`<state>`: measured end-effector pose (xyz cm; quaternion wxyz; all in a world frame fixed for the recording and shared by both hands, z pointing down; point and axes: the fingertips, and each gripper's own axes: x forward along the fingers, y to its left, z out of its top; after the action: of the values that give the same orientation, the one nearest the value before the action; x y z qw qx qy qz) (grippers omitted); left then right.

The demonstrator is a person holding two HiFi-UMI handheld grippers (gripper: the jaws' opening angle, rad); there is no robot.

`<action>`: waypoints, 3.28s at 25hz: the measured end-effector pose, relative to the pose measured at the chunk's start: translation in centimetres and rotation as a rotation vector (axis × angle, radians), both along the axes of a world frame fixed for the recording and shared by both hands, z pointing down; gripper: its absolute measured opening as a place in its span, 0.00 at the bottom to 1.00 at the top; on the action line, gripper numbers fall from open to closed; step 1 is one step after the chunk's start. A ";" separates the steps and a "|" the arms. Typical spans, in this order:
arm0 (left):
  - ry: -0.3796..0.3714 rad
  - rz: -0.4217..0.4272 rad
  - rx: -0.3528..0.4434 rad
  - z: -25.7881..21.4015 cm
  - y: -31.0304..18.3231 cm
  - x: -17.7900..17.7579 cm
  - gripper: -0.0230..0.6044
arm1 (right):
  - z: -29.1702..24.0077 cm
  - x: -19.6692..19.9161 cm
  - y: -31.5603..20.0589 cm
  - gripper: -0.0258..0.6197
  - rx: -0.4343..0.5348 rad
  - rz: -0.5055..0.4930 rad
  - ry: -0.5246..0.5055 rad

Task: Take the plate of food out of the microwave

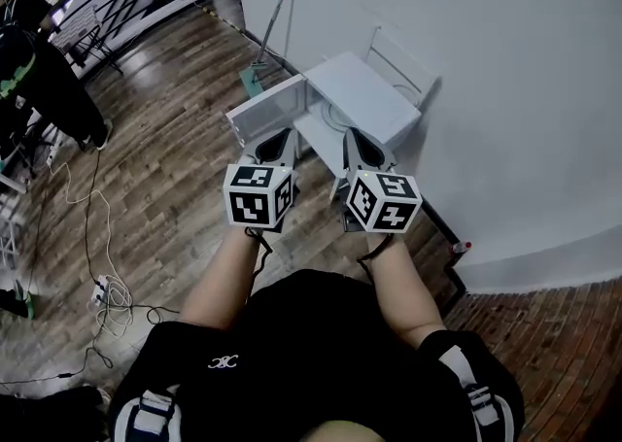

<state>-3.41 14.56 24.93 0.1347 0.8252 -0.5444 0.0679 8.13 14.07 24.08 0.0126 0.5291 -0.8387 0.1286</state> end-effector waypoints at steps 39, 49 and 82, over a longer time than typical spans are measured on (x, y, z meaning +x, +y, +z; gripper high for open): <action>-0.018 -0.093 -0.117 6.4 -18.0 1.6 0.03 | 5.5 3.0 -21.6 0.06 -0.107 -0.038 -0.006; 0.085 -0.204 -0.176 10.1 -24.2 1.6 0.03 | 7.8 1.4 -27.7 0.06 -0.095 -0.210 0.017; 0.446 -0.160 -0.556 49.6 -35.8 8.3 0.45 | 33.3 3.4 -31.2 0.06 -0.407 -0.228 0.396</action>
<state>4.86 -21.27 74.58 0.4744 0.7063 -0.5250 0.0209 11.53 -17.08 57.33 0.2961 0.4329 -0.8308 0.1863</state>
